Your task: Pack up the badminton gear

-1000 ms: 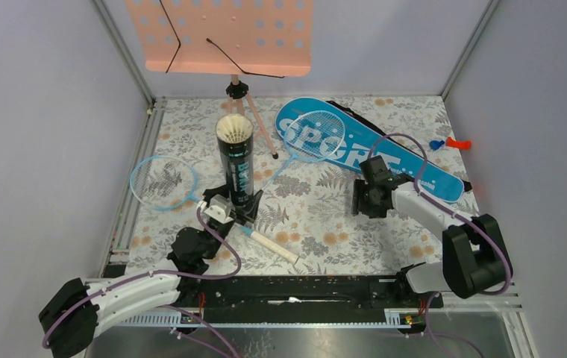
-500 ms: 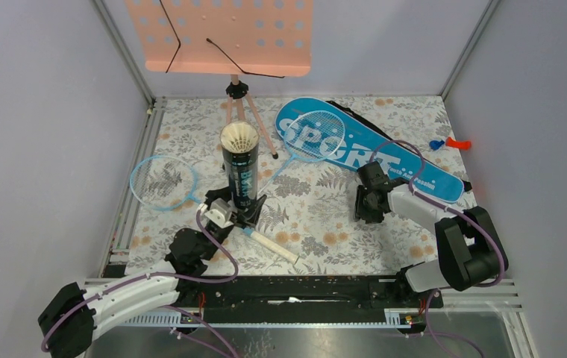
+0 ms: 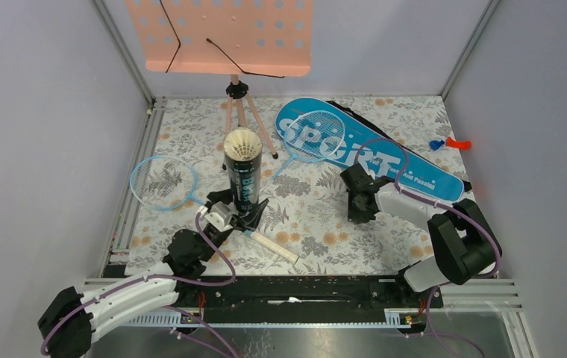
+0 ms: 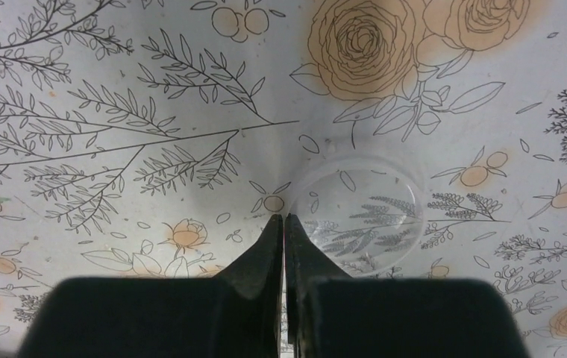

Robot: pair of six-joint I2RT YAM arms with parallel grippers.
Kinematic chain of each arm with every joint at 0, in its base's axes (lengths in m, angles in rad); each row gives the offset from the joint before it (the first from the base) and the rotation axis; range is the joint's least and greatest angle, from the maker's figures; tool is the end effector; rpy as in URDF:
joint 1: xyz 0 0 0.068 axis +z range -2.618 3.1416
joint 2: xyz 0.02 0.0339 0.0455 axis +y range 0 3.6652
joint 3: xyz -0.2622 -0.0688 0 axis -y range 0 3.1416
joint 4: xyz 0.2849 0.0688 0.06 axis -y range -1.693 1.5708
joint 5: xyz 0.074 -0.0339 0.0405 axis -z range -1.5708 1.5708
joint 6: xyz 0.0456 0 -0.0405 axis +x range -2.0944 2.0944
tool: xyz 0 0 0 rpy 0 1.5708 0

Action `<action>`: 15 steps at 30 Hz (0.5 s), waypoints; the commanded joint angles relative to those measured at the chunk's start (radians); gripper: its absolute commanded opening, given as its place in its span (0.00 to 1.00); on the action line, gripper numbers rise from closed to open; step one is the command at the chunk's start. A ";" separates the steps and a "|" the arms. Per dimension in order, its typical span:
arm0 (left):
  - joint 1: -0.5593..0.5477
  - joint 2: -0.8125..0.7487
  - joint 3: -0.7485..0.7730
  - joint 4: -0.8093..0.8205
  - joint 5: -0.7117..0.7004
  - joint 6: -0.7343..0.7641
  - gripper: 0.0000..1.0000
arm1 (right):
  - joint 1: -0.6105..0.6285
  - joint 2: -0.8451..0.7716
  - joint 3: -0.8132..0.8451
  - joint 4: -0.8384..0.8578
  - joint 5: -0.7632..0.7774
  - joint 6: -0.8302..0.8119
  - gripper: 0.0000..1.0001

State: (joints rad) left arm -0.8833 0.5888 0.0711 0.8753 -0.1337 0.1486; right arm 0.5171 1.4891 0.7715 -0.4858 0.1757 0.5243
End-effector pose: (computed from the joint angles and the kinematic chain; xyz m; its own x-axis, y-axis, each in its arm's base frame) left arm 0.1258 -0.1437 0.2120 0.3213 -0.1601 -0.9333 0.6462 0.7575 0.0925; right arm 0.2607 0.1391 0.1217 -0.9186 0.0446 -0.3926 0.0320 0.9987 0.0386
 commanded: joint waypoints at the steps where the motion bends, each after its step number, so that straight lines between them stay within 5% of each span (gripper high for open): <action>1: 0.003 -0.008 0.021 0.032 0.097 0.002 0.29 | 0.012 -0.078 0.047 -0.058 0.033 -0.033 0.00; 12: 0.003 0.222 0.137 -0.019 0.327 0.062 0.29 | 0.012 -0.549 0.244 -0.277 -0.273 -0.225 0.00; 15: 0.003 0.274 0.229 -0.198 0.438 0.117 0.29 | 0.012 -0.674 0.290 -0.280 -0.387 -0.230 0.00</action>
State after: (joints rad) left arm -0.8833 0.8200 0.1524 0.7658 0.1398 0.2016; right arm 0.5228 0.9482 0.9859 -0.6918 -0.0250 0.3500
